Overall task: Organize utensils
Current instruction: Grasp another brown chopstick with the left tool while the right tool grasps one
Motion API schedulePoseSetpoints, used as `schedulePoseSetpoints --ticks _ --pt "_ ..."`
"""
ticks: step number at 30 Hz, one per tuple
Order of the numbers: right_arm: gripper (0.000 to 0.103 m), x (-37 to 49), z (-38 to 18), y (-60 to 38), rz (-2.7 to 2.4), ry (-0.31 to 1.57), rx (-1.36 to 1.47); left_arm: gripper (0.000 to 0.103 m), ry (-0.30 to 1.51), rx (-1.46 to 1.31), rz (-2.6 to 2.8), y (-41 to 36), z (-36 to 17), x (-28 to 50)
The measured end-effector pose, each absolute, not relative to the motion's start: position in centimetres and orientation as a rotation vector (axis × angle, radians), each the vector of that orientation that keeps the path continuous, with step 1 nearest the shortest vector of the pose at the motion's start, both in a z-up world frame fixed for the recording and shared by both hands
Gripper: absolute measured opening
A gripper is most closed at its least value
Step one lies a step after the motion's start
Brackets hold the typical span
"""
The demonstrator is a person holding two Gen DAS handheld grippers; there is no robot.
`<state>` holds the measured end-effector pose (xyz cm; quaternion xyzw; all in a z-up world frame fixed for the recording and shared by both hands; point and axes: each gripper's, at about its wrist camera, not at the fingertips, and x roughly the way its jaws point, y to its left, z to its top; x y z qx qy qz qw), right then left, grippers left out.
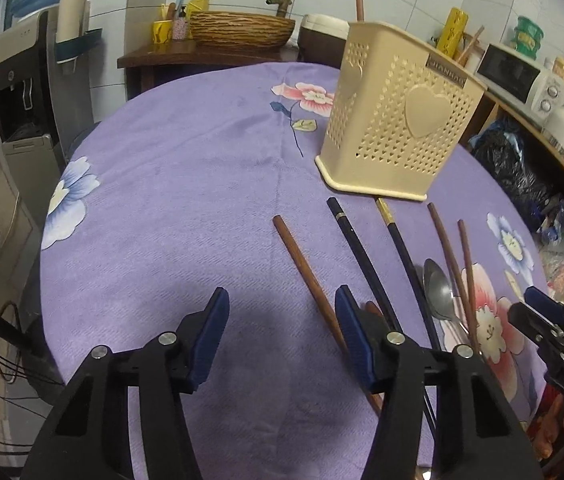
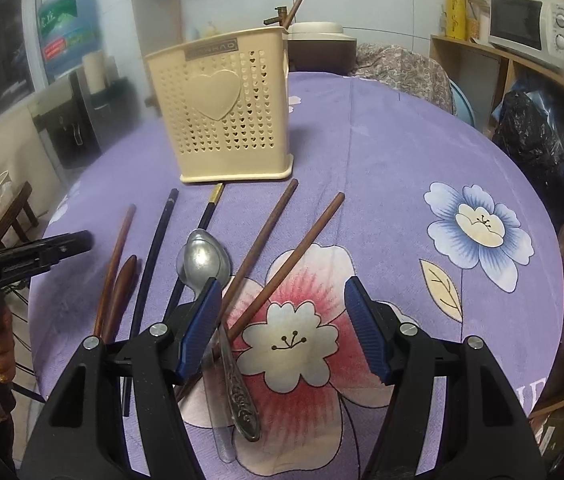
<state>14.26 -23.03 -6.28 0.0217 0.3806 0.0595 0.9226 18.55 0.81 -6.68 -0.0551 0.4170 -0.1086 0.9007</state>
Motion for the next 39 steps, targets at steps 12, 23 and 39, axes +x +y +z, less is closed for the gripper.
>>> schedulePoseSetpoints --ticks 12,23,39 --pt "0.065 14.6 -5.9 -22.7 0.137 0.792 0.036 0.039 0.931 -0.020 -0.201 -1.8 -7.8 21.8" --pt "0.061 20.3 -6.1 -21.9 0.175 0.869 0.075 0.018 0.951 -0.007 -0.250 -3.5 -7.7 23.2" --pt "0.037 27.8 -9.0 -20.6 0.031 1.018 0.034 0.018 0.940 -0.013 -0.239 -3.7 -7.6 22.8"
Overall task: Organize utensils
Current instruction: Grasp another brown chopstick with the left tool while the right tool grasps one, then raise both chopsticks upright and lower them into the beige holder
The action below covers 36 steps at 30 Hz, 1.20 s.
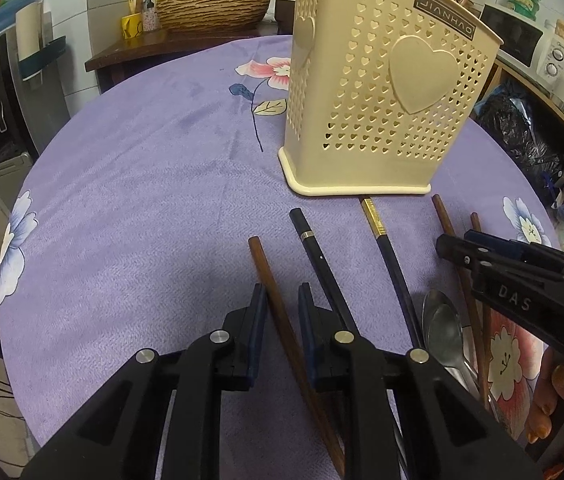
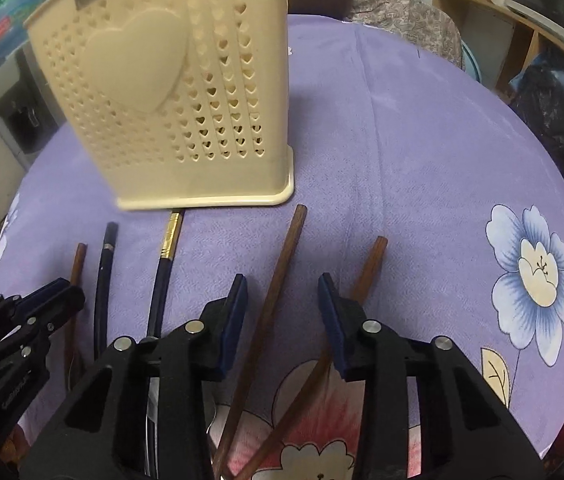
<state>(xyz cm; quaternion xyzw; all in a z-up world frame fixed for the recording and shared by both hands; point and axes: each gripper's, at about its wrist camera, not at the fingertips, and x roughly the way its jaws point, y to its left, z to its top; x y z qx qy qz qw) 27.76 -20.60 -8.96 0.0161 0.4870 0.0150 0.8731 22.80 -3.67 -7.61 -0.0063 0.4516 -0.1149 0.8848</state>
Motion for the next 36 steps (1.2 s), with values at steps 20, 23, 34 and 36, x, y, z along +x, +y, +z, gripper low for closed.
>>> schedulePoseSetpoints --ticks 20,23,34,36 --pt "0.008 28.7 -8.2 -22.7 0.059 0.968 0.190 0.010 0.905 -0.030 -0.235 -4.3 -7.4 23.7" --pt "0.008 27.9 -7.5 -23.0 0.088 0.945 0.203 0.009 0.891 -0.075 -0.260 -3.8 -6.7 23.3" --pt "0.008 20.6 0.2 -24.8 0.239 0.722 0.215 0.008 0.650 -0.203 -0.331 0.6 1.9 18.6" --pt "0.008 18.8 2.0 -25.5 0.253 0.674 0.200 0.008 0.594 -0.212 -0.326 1.5 3.5 17.3"
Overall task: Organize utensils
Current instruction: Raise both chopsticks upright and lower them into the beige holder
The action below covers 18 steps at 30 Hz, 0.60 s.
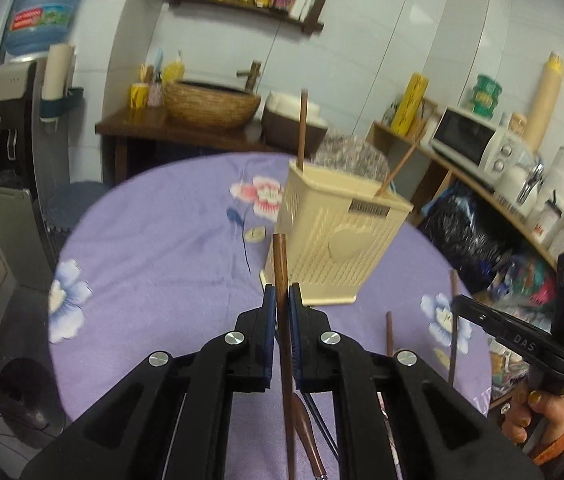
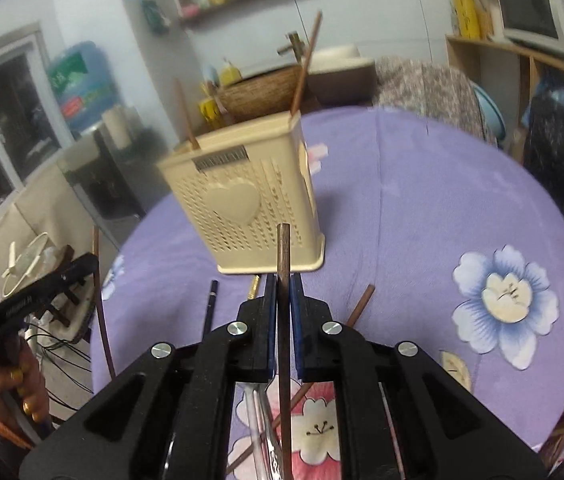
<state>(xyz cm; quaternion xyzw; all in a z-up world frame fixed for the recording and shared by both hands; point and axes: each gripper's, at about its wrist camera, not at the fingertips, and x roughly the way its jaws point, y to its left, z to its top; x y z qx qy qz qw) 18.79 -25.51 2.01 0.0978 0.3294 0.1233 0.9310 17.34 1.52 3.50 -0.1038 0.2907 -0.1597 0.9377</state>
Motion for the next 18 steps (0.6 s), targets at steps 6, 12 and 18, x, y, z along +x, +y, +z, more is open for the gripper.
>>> schedulePoseSetpoints --ticks 6,12,18 --pt "0.008 14.7 5.6 -27.4 0.237 0.577 0.162 0.008 0.529 -0.218 -0.289 3.5 5.2 16.4" --pt "0.008 14.3 7.1 -29.4 0.212 0.525 0.183 0.008 0.494 -0.227 -0.293 4.1 5.8 15.9" --pt "0.008 14.2 7.4 -29.8 0.213 0.526 0.180 0.007 0.479 -0.201 -0.307 4.0 6.0 15.7"
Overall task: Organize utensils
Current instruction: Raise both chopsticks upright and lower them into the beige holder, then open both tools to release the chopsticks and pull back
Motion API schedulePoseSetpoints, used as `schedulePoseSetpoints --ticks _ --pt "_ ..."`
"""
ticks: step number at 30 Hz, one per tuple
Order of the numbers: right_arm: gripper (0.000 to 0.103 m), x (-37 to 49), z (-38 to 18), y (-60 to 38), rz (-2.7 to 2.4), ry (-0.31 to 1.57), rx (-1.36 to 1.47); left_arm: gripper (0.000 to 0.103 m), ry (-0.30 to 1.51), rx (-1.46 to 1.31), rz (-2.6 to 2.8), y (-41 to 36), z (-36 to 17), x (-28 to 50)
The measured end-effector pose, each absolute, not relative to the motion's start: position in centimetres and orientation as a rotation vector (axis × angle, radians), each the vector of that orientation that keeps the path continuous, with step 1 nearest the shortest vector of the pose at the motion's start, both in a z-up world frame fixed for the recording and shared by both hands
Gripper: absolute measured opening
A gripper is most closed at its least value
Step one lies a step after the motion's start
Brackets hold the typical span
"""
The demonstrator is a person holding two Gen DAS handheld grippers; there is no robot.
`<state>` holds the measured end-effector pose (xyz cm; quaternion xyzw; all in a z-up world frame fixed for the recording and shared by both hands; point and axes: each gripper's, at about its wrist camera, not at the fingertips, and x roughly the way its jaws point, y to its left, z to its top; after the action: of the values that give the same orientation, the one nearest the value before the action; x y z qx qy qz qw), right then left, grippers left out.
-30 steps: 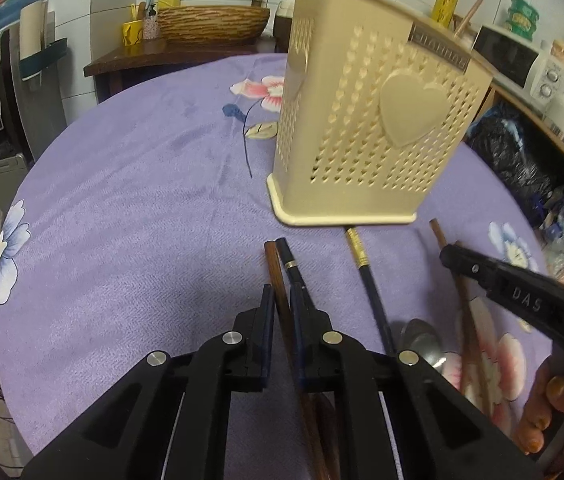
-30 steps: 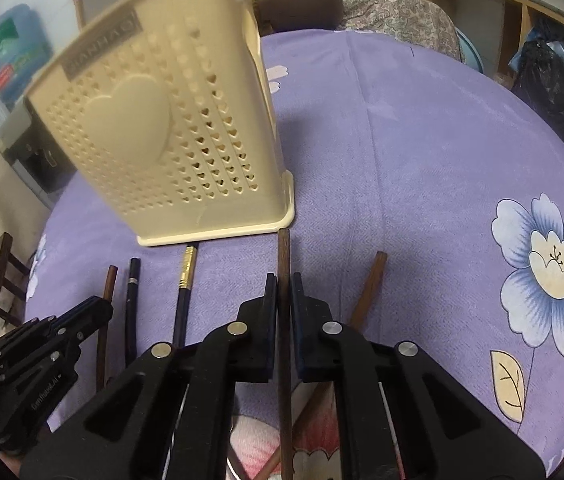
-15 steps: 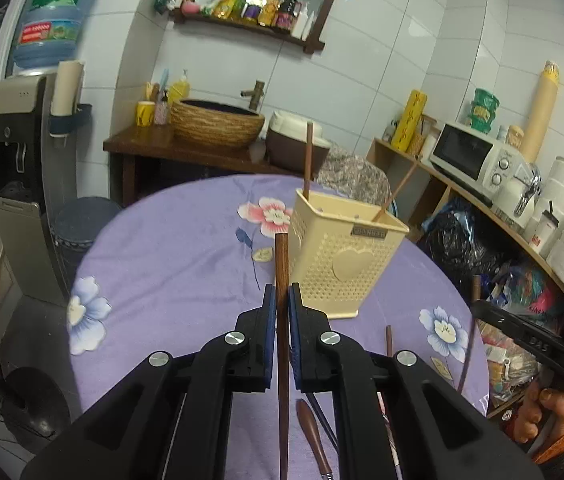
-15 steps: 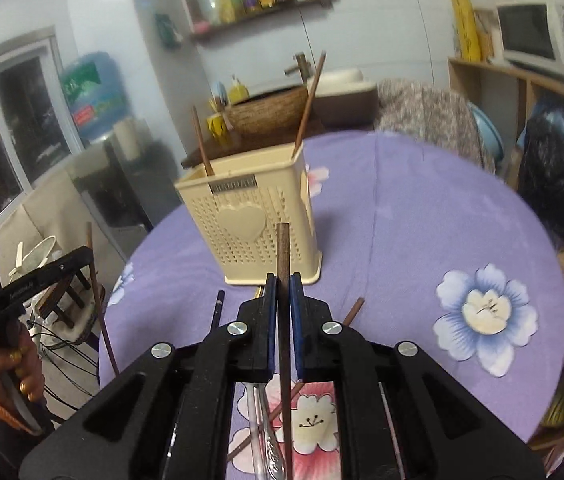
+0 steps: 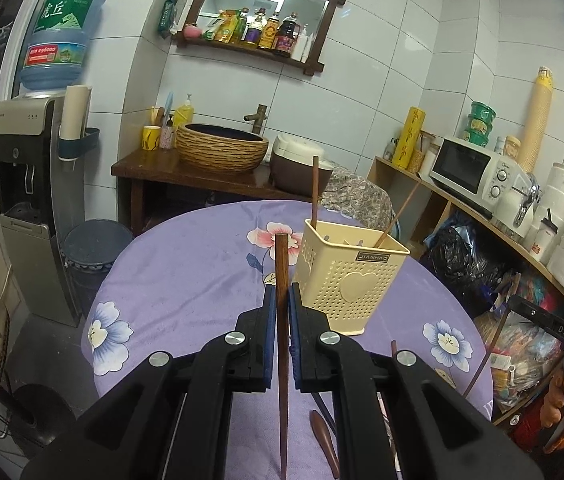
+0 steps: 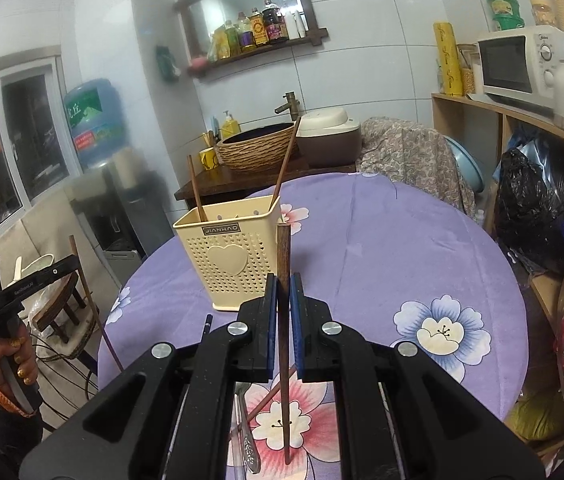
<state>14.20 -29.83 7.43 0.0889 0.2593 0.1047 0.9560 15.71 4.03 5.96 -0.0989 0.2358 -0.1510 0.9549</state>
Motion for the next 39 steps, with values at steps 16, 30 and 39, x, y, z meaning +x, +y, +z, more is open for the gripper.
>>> schedulePoseSetpoints --ticks 16,30,39 --pt "0.007 19.1 17.1 -27.5 0.307 0.377 0.180 0.007 0.331 -0.210 -0.414 3.0 15.8 19.1" --pt "0.008 28.6 21.8 -25.4 0.210 0.267 0.211 0.007 0.213 -0.235 -0.330 -2.4 19.5 27.9" --pt "0.008 30.9 13.3 -25.1 0.190 0.406 0.235 0.007 0.361 -0.220 -0.318 -3.1 11.3 29.5"
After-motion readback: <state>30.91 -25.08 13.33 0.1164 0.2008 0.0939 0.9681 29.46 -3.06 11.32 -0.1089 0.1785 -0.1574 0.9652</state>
